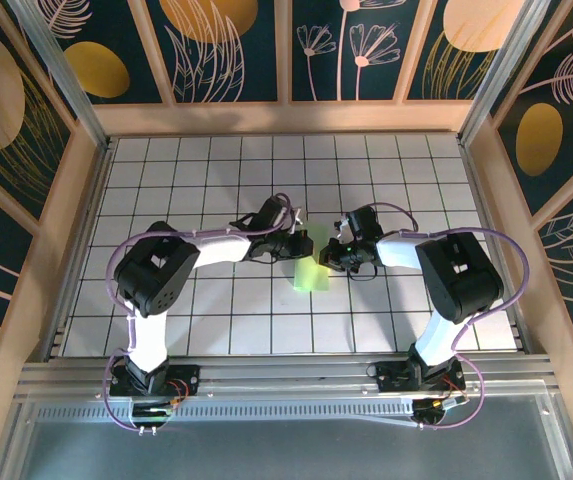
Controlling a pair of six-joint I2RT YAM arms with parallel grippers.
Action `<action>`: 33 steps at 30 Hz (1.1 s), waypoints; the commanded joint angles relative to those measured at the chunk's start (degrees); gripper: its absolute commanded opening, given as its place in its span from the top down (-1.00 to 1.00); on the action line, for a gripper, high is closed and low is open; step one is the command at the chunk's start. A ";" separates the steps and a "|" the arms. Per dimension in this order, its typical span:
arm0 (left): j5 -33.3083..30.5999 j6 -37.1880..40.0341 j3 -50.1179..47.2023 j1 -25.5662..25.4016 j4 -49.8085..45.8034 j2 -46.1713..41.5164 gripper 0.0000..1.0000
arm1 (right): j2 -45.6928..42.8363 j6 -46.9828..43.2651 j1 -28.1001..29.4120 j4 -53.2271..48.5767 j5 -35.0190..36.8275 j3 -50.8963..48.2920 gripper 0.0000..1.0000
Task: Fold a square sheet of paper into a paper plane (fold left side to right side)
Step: First fold the square sheet of paper in half at the center of the table.
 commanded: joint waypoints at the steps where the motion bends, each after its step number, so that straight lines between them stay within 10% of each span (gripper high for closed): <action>1: 0.14 0.93 -1.03 0.54 1.79 1.52 0.91 | 3.45 -1.55 0.23 -5.75 7.92 -0.77 1.00; 33: 2.99 7.06 -5.16 3.59 2.62 -3.48 1.00 | 3.98 -2.57 0.32 -7.46 8.97 -0.50 1.00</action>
